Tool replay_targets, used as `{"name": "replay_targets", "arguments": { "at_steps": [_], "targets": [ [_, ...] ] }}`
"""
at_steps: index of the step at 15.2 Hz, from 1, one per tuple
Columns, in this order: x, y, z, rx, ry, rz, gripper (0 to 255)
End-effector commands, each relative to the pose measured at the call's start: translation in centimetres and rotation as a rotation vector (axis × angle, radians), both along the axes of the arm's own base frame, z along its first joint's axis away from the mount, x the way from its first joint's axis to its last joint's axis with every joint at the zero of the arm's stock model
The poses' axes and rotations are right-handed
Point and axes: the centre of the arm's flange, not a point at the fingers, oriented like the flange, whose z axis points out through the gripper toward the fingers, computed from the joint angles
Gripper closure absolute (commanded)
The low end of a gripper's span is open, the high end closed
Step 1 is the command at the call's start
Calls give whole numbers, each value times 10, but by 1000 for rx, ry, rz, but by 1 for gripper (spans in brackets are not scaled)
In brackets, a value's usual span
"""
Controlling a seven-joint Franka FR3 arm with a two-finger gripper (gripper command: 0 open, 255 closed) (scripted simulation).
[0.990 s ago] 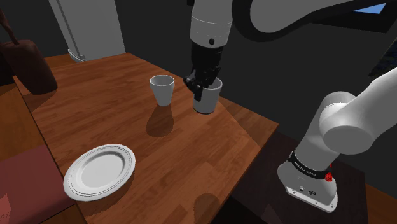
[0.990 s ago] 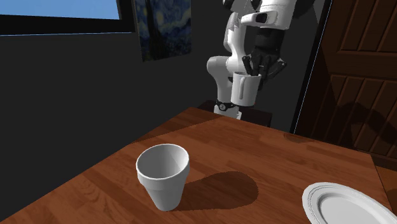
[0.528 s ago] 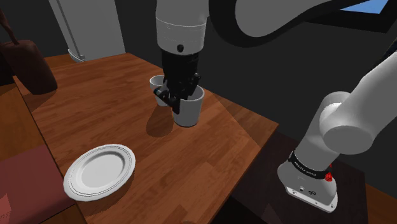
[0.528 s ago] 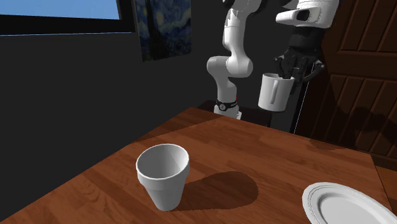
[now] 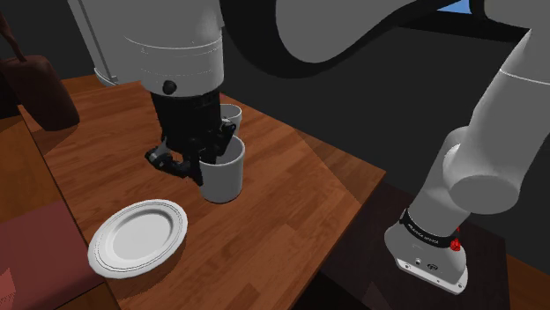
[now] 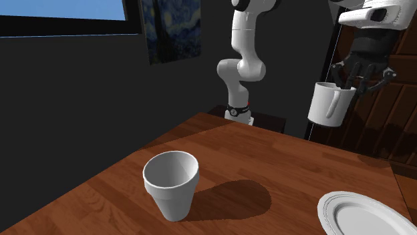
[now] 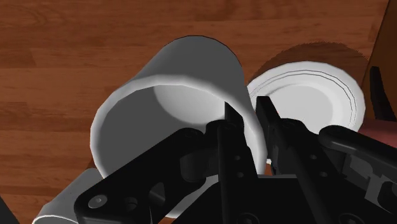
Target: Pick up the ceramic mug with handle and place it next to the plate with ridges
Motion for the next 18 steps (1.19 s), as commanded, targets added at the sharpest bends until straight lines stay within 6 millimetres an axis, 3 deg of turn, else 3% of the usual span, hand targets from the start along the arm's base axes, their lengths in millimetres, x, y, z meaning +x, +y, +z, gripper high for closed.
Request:
{"name": "replay_targets", "arguments": {
  "at_steps": [1,9,18],
  "targets": [
    [1,28,-1,1,-1,-3,255],
    [4,129,0,1,-1,-3,255],
    [4,129,-48,1,-1,-3,255]
  ]
}}
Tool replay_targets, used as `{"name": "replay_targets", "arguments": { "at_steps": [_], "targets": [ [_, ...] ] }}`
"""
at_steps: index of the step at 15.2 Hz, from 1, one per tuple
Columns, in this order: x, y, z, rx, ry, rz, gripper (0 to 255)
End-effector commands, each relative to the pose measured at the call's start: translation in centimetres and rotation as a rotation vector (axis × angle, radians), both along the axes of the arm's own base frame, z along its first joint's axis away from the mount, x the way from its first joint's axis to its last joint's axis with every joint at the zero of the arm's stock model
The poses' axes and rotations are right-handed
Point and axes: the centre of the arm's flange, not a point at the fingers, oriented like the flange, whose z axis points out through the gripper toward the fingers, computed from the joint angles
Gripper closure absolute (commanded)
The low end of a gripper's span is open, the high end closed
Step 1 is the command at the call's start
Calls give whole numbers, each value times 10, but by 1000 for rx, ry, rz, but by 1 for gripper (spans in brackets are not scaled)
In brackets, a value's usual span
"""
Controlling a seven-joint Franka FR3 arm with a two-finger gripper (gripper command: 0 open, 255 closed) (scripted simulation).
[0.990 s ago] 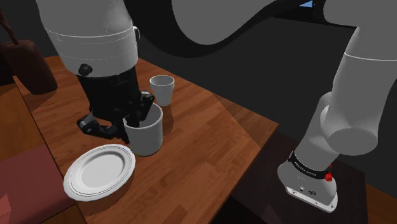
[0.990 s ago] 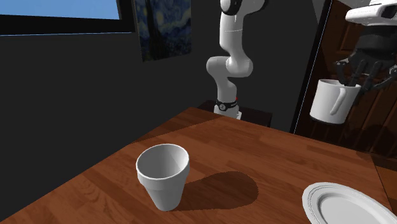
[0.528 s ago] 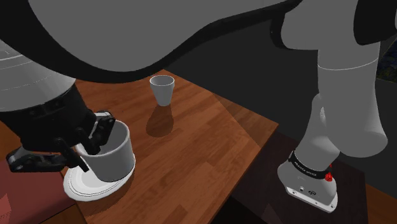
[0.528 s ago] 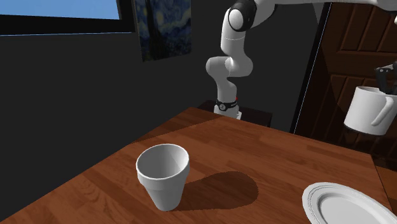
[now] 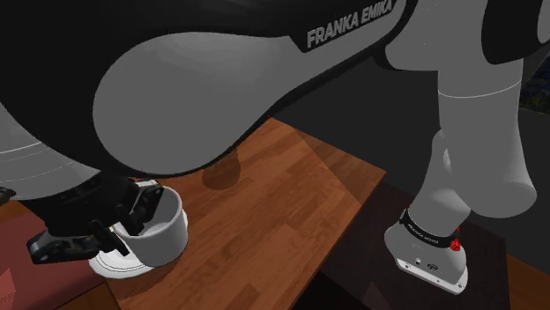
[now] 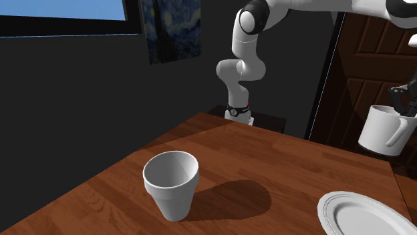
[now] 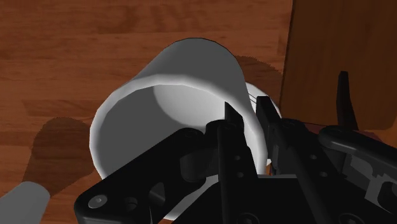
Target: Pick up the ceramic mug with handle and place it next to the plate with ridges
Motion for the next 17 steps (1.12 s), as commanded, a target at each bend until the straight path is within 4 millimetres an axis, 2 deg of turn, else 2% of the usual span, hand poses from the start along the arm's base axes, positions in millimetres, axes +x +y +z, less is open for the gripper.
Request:
{"name": "replay_targets", "arguments": {
  "at_steps": [1,17],
  "targets": [
    [1,1,-11,1,0,0,255],
    [1,1,-96,1,0,0,255]
  ]
}}
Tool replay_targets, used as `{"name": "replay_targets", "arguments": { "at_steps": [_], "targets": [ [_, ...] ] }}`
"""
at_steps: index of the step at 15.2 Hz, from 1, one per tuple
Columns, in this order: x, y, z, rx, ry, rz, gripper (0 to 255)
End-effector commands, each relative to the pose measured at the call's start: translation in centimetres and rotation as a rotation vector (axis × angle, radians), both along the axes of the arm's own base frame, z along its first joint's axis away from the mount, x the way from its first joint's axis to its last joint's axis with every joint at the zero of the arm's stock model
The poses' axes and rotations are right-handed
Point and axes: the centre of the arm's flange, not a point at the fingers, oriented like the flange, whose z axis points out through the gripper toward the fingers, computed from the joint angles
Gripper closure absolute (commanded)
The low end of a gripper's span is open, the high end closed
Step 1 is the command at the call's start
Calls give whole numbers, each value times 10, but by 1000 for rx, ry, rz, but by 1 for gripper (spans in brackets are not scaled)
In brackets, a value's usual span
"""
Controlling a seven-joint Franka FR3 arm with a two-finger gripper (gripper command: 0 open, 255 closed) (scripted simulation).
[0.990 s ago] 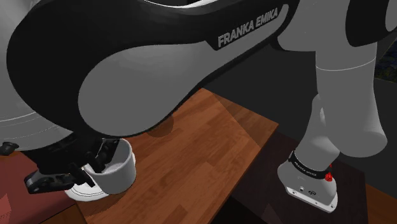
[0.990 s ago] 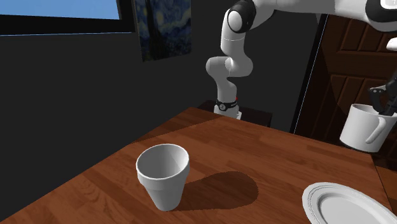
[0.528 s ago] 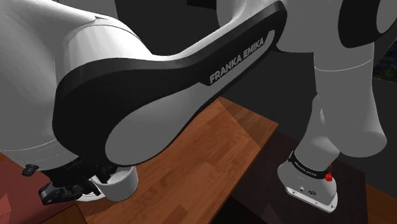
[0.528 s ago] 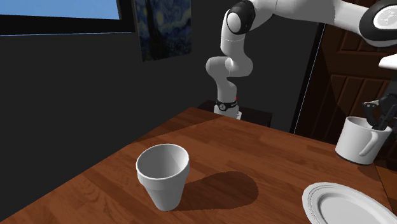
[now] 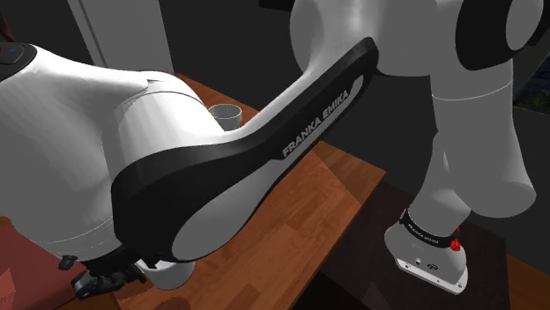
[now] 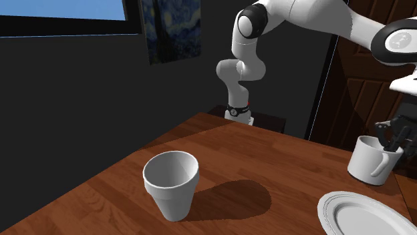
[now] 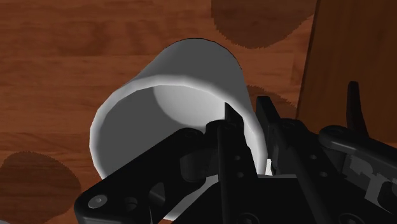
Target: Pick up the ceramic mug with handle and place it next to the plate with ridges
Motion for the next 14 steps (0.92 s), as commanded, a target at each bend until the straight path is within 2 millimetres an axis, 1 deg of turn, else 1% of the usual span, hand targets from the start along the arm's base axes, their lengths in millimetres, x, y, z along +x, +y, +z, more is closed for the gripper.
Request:
{"name": "replay_targets", "arguments": {
  "at_steps": [1,5,12,13,14],
  "targets": [
    [-1,0,-11,1,-1,0,255],
    [-1,0,-31,1,-1,0,255],
    [-1,0,-31,1,-1,0,255],
    [-1,0,-31,1,-1,0,0],
    [-1,0,-31,1,-1,0,0]
  ]
}}
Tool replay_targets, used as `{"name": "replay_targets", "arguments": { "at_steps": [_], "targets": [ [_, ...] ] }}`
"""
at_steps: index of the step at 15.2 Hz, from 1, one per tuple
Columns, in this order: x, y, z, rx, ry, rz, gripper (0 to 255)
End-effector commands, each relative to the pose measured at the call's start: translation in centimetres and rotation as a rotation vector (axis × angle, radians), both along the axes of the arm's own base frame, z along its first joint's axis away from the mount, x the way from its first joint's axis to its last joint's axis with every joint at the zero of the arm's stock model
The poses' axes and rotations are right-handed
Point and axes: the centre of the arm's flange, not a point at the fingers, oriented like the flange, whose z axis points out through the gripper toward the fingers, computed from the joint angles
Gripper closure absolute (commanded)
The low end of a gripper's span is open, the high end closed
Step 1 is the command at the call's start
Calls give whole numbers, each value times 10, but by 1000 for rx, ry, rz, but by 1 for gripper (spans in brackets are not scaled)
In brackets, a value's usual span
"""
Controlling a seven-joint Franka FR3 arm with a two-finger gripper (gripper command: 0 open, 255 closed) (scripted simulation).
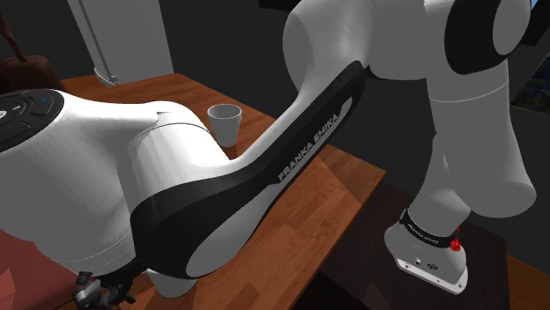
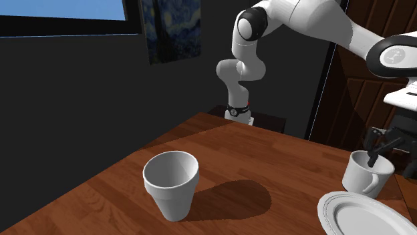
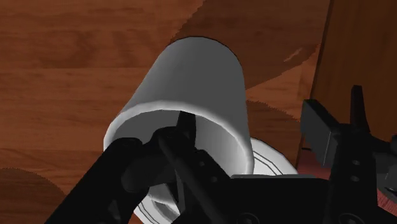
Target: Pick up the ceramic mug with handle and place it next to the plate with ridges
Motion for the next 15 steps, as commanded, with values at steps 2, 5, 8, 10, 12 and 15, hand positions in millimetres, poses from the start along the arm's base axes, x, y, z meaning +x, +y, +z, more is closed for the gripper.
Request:
{"name": "replay_targets", "arguments": {
  "at_steps": [2,5,8,10,12,15],
  "targets": [
    [0,0,0,0,0,0,0],
    [-2,1,13,0,0,0,0],
    [-6,3,50,0,0,0,0],
    [-6,3,50,0,0,0,0],
    [-6,3,50,0,0,0,0],
    [-6,3,50,0,0,0,0]
  ]
}}
